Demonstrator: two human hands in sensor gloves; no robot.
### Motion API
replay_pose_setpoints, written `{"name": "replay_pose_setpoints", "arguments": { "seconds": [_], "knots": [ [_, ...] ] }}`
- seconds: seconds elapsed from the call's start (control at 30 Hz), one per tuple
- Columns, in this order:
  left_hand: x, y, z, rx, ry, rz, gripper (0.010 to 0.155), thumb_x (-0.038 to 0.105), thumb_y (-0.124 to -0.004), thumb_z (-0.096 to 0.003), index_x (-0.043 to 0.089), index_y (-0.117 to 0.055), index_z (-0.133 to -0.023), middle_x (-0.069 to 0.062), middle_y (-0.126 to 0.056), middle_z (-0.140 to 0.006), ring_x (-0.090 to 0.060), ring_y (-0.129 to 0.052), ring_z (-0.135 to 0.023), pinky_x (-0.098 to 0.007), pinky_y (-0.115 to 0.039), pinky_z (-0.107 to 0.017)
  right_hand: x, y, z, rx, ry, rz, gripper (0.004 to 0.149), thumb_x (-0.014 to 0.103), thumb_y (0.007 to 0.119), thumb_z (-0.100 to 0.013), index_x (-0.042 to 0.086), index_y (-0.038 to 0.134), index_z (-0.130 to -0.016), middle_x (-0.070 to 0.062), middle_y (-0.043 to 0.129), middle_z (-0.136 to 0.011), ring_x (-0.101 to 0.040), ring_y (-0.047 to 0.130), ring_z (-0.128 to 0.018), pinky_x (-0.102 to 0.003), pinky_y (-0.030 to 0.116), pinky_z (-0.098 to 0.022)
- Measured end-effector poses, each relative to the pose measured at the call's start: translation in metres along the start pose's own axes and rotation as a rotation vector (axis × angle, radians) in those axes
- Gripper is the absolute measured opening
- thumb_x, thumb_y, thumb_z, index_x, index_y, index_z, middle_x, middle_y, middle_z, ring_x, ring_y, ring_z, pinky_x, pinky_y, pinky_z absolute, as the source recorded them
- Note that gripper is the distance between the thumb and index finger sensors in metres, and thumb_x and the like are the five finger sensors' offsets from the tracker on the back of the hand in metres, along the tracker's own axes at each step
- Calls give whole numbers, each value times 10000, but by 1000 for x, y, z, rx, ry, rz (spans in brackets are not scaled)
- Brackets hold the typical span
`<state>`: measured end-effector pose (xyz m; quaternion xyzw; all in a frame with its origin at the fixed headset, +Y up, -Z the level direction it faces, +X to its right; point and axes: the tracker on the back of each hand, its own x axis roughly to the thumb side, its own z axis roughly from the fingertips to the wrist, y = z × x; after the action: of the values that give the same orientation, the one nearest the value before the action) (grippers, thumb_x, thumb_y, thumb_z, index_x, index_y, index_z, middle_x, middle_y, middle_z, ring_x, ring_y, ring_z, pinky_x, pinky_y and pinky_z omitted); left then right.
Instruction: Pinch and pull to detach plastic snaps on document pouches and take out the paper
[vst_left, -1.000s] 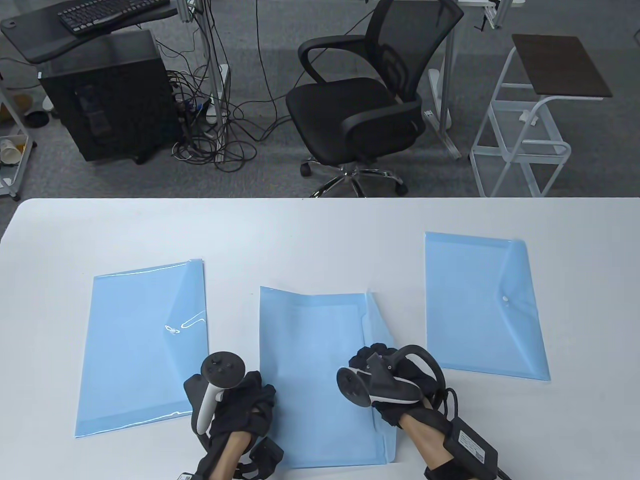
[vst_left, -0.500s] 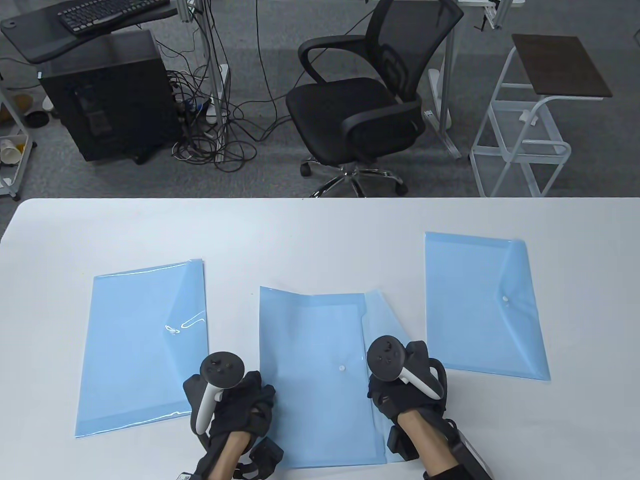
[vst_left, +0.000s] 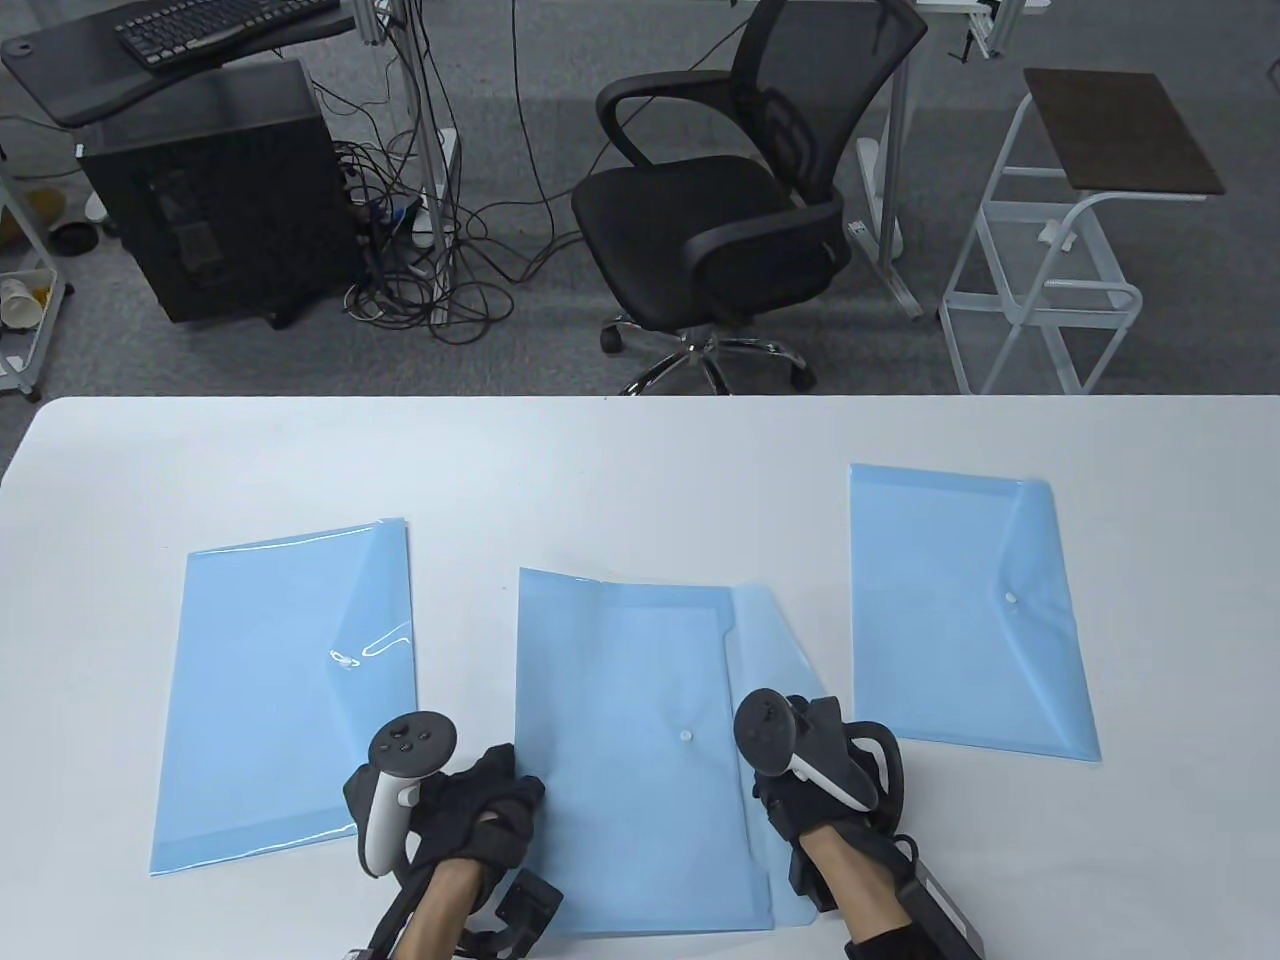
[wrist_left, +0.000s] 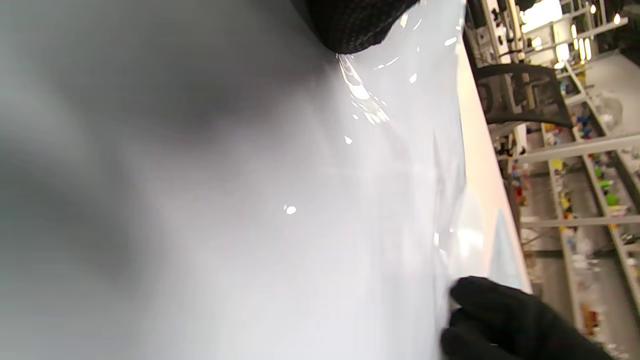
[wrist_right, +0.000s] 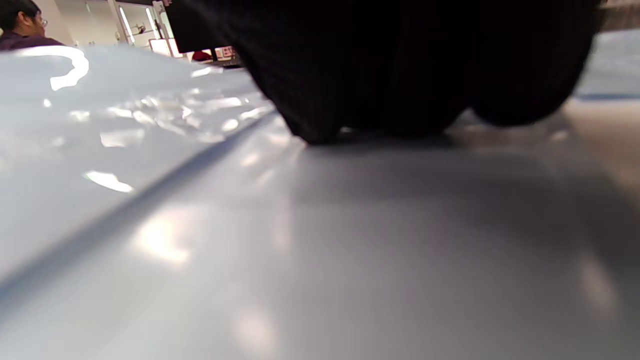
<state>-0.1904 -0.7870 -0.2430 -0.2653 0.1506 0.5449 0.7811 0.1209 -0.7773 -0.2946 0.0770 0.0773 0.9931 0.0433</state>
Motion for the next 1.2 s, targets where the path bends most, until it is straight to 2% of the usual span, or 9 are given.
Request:
{"name": "replay_pose_setpoints", "arguments": {
  "seconds": [0.1,0.23,0.33,0.57,0.67,0.8,0.9,1.03,1.2],
  "knots": [
    [0,1,2,-23,-18,70,478,188,-675,-558,88,-570,-1013,-83,-865,-881,-232,-1056,-596,-370,-944,-439,1,1,0,-11,-4,1,489,233,896,-484,141,786,-952,-138,907,-847,-345,961,-564,-490,901,-356],
    [-1,3,2,-29,-17,78,476,188,-671,-558,92,-566,-1013,-77,-863,-880,-234,-1050,-596,-379,-937,-444,-3,1,0,14,-7,-111,511,298,887,-482,148,780,-958,-137,898,-851,-344,949,-559,-489,893,-355],
    [-2,5,2,-23,-15,68,477,189,-670,-559,93,-564,-1013,-75,-862,-880,-234,-1049,-599,-381,-936,-446,-9,0,1,32,-12,-242,495,275,860,-496,155,770,-968,-137,898,-867,-341,946,-563,-494,889,-357],
    [-2,4,1,22,-3,-4,481,186,-674,-565,88,-555,-1020,-93,-846,-902,-276,-1036,-643,-409,-926,-467,-25,1,3,112,-30,-689,498,234,782,-536,92,707,-1008,-205,878,-933,-376,959,-610,-526,881,-396],
    [-2,4,1,23,1,-13,483,184,-672,-566,87,-550,-1023,-98,-839,-912,-286,-1030,-661,-413,-923,-474,-28,2,3,129,-37,-810,550,247,766,-543,55,641,-1043,-229,866,-955,-402,972,-638,-535,888,-406],
    [-3,2,1,15,4,-14,484,187,-671,-569,86,-547,-1026,-106,-832,-921,-298,-1024,-672,-417,-919,-484,-29,8,3,208,-51,-966,712,342,783,-543,-51,517,-1074,-264,856,-947,-402,1009,-608,-519,917,-381],
    [-3,3,1,15,1,-7,482,194,-669,-572,91,-544,-1027,-99,-828,-926,-295,-1021,-677,-415,-917,-490,-29,12,2,230,-20,-1006,773,353,818,-525,-95,492,-1064,-206,911,-882,-316,1044,-520,-458,942,-327],
    [-4,5,1,16,-4,-2,484,201,-666,-576,93,-541,-1031,-97,-823,-932,-292,-1016,-685,-406,-916,-494,-29,19,-1,276,-6,-1059,653,334,849,-517,-64,656,-996,-114,1007,-767,-259,1084,-459,-430,959,-293],
    [-6,8,2,15,-4,18,482,212,-665,-581,96,-541,-1033,-97,-823,-933,-291,-1016,-683,-400,-917,-493,-28,24,-1,288,28,-1071,449,245,876,-509,37,799,-900,-99,1049,-708,-271,1102,-454,-449,958,-291]
  ]
}}
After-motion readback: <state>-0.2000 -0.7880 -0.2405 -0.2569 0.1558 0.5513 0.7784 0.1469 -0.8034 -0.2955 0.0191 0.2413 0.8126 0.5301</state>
